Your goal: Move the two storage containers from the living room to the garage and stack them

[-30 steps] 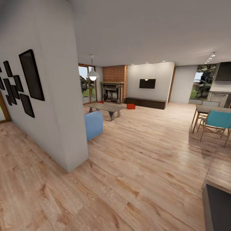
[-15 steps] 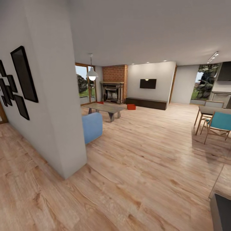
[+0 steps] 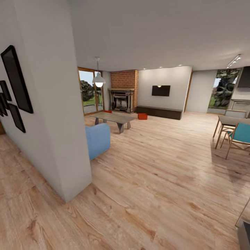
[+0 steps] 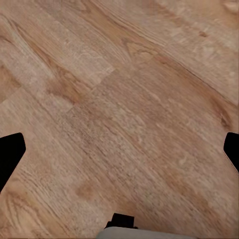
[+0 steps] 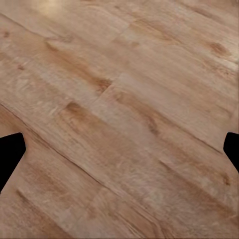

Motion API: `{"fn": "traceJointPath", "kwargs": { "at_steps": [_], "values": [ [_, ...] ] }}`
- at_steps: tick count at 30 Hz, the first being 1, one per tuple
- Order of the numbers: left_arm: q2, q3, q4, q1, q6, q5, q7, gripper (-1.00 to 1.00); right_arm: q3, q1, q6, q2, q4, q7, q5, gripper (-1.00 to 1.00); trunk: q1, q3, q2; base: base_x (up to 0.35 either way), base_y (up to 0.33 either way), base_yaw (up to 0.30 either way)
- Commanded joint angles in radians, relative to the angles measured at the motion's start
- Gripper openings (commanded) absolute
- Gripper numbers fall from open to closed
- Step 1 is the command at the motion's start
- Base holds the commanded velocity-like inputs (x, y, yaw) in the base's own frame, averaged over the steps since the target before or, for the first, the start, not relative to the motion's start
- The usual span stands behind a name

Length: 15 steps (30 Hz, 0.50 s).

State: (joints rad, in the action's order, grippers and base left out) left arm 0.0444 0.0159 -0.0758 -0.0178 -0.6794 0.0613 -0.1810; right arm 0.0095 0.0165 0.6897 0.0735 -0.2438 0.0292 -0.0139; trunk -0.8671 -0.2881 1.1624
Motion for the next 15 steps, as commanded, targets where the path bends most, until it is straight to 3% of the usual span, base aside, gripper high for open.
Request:
{"fn": "traceJointPath", "kwargs": {
  "at_steps": [1,15],
  "values": [
    [0.0,0.003,0.001,-0.001,-0.003,0.006,0.0,1.0,0.001,0.0,0.001,0.0,-0.002,0.003,-0.002,1.0,-0.001,-0.001,0.001,0.325,0.0,0.0],
    [0.0,0.003,0.001,-0.001,-0.003,0.006,0.0,1.0,0.001,0.0,0.001,0.0,-0.002,0.002,-0.003,1.0,-0.001,-0.001,0.001,0.325,0.0,-0.004]
  ]
}}
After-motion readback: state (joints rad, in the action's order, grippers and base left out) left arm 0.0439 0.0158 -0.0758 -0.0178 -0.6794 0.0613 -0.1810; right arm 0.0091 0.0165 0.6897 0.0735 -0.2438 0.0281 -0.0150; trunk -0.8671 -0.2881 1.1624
